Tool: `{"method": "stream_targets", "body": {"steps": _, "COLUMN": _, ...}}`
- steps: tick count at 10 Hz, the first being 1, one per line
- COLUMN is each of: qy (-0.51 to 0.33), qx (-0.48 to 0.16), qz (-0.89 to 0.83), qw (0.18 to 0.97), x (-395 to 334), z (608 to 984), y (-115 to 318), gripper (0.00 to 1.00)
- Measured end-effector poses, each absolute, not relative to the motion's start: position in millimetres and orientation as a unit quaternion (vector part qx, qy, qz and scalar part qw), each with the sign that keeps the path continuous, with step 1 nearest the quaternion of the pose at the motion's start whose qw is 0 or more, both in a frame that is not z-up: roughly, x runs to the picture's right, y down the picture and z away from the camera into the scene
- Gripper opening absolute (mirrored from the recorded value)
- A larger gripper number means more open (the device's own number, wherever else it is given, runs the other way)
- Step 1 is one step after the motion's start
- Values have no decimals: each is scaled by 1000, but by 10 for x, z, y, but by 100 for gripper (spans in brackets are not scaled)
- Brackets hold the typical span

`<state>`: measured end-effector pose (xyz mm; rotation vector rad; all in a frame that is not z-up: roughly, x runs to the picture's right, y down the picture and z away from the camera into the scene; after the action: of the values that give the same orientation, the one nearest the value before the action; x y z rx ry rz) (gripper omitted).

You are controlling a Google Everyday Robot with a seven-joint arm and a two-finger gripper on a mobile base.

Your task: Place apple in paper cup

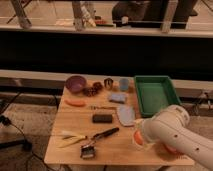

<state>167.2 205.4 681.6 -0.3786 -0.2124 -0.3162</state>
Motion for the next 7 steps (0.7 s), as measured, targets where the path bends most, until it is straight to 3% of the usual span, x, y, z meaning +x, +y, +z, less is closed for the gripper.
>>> {"method": "stream_targets", "body": {"steps": 7, "qy": -111, "qx": -194, "qz": -162, "qw": 961, "x": 1575, "z": 7064, "y": 2167, "gripper": 78}}
